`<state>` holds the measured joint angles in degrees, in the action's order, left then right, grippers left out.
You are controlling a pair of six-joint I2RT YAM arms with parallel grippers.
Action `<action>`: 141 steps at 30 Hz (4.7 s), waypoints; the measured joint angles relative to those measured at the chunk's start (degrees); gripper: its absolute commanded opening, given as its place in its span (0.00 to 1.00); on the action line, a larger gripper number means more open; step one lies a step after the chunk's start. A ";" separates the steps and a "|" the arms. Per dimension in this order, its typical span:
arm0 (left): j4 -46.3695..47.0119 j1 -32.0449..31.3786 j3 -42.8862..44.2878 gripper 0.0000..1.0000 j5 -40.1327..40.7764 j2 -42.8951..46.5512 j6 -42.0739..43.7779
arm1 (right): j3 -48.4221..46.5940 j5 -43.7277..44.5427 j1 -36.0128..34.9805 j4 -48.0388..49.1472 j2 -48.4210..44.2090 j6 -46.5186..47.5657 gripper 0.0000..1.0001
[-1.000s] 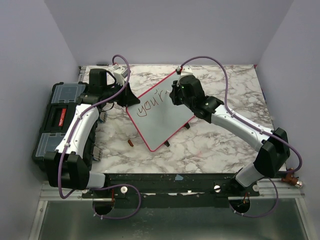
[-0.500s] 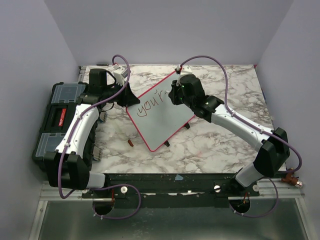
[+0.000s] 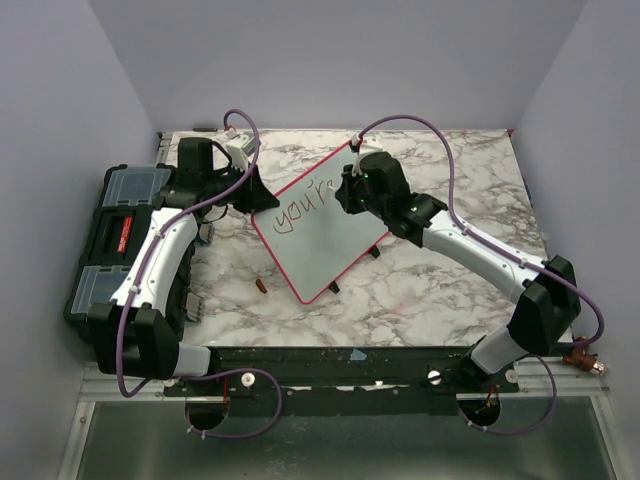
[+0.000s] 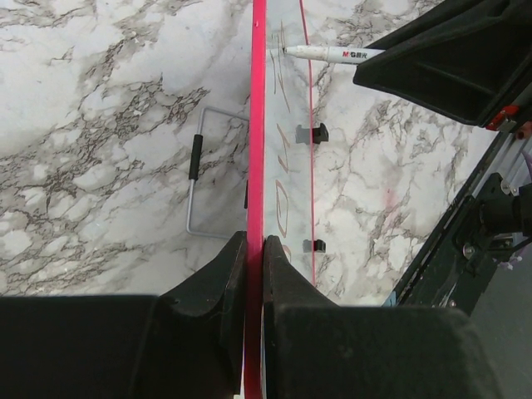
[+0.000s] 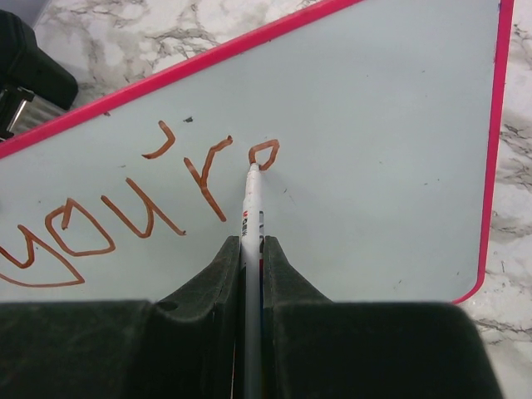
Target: Write a sentence on the whiteboard
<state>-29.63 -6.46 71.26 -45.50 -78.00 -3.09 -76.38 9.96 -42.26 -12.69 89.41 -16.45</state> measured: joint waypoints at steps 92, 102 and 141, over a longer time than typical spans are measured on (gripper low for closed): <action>0.35 -0.42 -0.04 0.00 -0.20 0.66 0.07 | 6.14 17.22 -29.68 -9.40 -9.05 -2.58 0.01; 0.37 -0.42 -0.04 0.00 -0.17 0.66 0.04 | 6.14 18.14 -30.56 -6.38 -6.62 -3.04 0.01; 1.16 -0.52 -0.48 0.00 -0.15 0.66 0.15 | 2.54 24.30 -30.80 -1.95 4.39 -6.95 0.01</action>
<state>-28.47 -6.98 70.78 -45.65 -77.34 -2.94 -73.84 34.26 -73.06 -14.63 93.80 -23.40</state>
